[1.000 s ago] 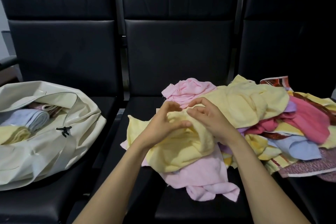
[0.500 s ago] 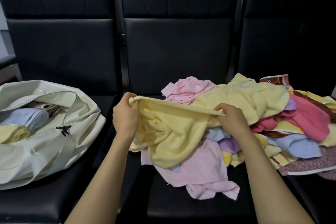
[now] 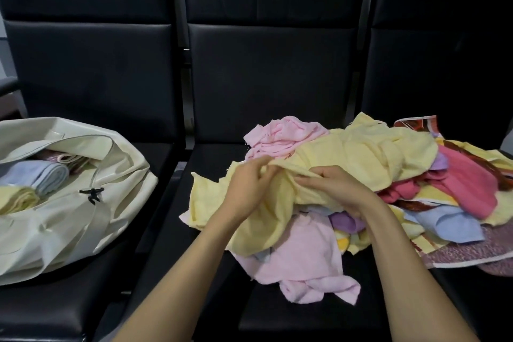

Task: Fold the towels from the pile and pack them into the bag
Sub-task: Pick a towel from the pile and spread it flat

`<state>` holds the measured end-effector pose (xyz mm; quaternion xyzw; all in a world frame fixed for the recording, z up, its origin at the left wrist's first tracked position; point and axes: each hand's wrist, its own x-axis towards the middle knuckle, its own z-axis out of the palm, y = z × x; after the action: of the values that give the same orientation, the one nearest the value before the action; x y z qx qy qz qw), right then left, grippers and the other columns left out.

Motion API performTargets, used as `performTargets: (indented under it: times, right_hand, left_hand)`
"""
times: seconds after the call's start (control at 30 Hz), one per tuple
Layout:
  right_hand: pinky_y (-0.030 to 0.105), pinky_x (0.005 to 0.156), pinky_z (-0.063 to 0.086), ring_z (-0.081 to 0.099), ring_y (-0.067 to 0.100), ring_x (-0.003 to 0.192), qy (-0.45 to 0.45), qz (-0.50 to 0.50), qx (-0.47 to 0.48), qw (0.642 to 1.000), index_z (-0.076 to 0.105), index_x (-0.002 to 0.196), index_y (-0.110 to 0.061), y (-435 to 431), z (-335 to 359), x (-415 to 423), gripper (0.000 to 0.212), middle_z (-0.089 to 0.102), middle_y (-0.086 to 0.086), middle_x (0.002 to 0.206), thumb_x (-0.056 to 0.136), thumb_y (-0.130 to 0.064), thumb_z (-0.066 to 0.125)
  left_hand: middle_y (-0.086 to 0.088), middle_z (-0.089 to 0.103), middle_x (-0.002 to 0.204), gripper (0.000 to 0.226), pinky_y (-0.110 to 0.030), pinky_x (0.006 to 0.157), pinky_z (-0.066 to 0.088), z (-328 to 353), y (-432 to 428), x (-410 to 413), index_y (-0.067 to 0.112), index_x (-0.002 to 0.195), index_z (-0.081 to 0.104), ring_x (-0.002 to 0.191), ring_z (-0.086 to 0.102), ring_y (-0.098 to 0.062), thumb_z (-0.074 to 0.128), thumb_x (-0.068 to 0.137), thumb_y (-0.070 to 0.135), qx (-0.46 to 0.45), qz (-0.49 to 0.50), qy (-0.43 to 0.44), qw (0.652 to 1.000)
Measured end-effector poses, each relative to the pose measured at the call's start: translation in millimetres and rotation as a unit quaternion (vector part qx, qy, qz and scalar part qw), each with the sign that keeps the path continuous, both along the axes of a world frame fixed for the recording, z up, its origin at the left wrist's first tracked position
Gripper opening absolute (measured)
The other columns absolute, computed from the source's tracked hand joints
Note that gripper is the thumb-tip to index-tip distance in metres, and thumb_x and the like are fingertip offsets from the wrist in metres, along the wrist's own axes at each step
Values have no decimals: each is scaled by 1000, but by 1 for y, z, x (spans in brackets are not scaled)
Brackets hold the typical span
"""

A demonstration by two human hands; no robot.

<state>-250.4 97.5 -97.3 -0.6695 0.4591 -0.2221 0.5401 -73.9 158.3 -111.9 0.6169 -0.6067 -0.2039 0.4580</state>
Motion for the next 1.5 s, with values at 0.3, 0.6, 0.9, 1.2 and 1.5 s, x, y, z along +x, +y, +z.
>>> performTargets:
  times: [0.3,0.6,0.9,1.2,1.5]
  right_hand:
    - [28,72,37,54,26,87,108,-192,-183,958,64,96,-3,-27,-19,-14,17,59,7,89,93,-6,47]
    - [25,64,55,61,16,75,-244,-184,73,949,57,86,-7,-11,-10,3,20,60,6,80,100,-11,44]
    - [26,93,47,58,11,109,-49,-83,-21,995,56,120,-14,-13,-30,15,38,61,-2,116,87,-29,69]
    - [32,59,30,39,16,64,19,-224,-219,950,36,67,-17,-1,-34,32,34,41,-3,64,92,-23,58]
    - [29,54,49,60,21,68,-198,-178,136,954,60,87,-11,24,-27,61,12,60,11,85,94,-19,57]
  left_hand:
    - [6,47,66,23,-25,58,34,18,6,44,12,76,54,62,41,-9,42,94,19,-53,268,224,935]
    - [2,62,77,14,-23,57,41,8,0,25,19,89,66,70,53,-13,53,91,21,121,132,124,976]
    - [0,62,87,10,-27,63,45,9,1,20,20,96,61,71,54,-13,61,88,26,131,114,199,964]
    - [-5,37,116,27,-21,59,38,7,-1,17,20,113,28,75,44,-9,43,93,10,74,194,303,930]
    - [-9,68,77,18,-33,63,52,-12,0,-9,10,77,64,71,63,-17,81,75,17,62,77,305,947]
